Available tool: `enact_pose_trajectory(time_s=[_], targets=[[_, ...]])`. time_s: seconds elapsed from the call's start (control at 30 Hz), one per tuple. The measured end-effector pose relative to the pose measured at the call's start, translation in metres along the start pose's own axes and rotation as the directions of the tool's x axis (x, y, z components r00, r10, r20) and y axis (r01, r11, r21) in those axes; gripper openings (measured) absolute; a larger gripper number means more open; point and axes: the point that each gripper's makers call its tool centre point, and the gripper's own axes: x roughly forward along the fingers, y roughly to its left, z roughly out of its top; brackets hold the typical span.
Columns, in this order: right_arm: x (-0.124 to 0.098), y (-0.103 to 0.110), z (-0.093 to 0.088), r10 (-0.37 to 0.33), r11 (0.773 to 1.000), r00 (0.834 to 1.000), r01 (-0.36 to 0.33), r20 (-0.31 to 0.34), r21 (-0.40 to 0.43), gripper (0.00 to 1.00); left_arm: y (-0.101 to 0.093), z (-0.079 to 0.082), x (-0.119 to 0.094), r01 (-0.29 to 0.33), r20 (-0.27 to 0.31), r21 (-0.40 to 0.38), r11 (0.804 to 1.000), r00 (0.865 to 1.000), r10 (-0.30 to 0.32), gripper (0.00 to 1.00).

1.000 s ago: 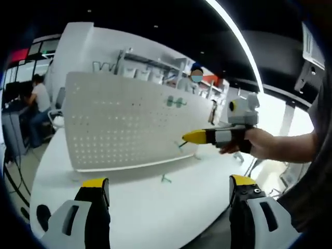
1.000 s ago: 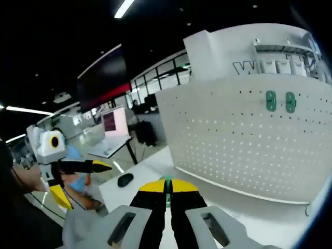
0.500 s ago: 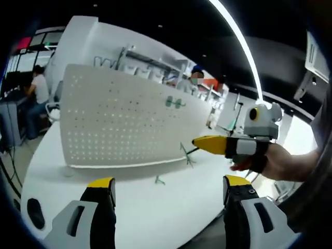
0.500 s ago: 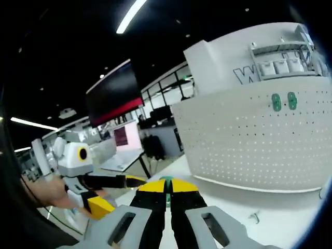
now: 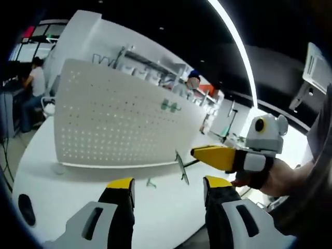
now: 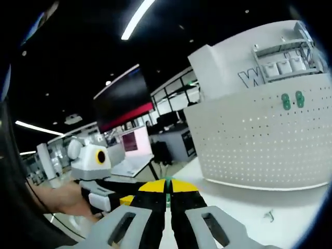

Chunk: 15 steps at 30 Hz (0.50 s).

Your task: Insert the hook assembly into the mounting plate slot until the hook locks in place.

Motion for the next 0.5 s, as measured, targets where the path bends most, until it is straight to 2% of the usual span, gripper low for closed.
enact_pose_trajectory(time_s=[0.4, 0.5], targets=[[0.003, 0.012, -0.001, 0.017, 0.999, 1.0, -0.016, 0.001, -0.036, 0.0, -0.007, 0.002, -0.003, 0.032, 0.037, -0.042, 0.999, 0.999, -0.031, 0.35], [0.004, 0.012, -0.001, 0.015, 0.999, 1.0, -0.014, 0.006, -0.039, 0.0, -0.01, 0.003, -0.003, 0.051, 0.039, -0.047, 0.998, 0.998, -0.049, 0.27]])
